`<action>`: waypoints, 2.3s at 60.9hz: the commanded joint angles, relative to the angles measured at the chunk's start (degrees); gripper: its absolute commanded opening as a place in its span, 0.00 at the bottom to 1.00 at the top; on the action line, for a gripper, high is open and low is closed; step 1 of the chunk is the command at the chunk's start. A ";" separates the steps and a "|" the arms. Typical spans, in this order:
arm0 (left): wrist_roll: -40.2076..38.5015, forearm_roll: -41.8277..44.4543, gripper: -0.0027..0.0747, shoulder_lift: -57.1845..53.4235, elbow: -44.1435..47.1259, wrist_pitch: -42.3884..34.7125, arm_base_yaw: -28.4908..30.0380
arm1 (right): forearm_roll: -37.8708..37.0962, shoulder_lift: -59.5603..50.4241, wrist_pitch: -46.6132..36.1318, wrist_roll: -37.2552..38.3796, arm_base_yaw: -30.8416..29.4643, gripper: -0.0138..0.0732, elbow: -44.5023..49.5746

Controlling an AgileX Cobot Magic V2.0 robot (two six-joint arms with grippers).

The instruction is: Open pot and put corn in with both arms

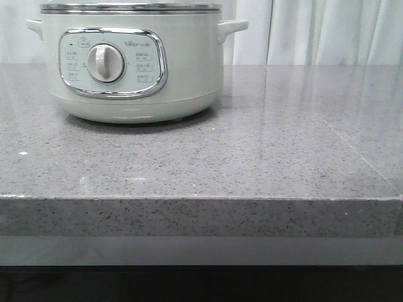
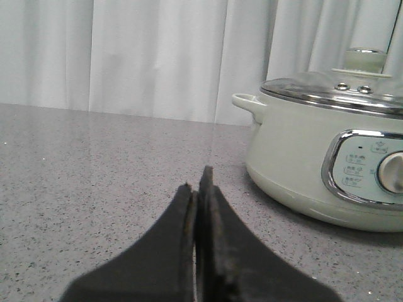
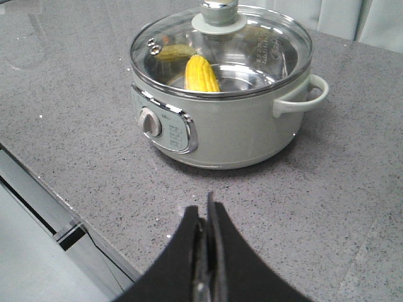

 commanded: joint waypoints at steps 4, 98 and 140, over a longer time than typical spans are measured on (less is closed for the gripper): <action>-0.14 -0.48 0.01 -0.94 0.19 -4.11 0.13 | 0.42 -0.23 -4.05 -0.47 -0.17 0.08 -1.32; -5.22 3.81 0.01 -1.12 0.19 -3.92 0.49 | 0.33 -0.89 -4.20 -0.47 -0.17 0.08 -0.76; -5.22 3.81 0.01 -1.12 0.19 -3.92 0.49 | 0.15 -38.47 -22.23 -0.47 -30.43 0.08 39.55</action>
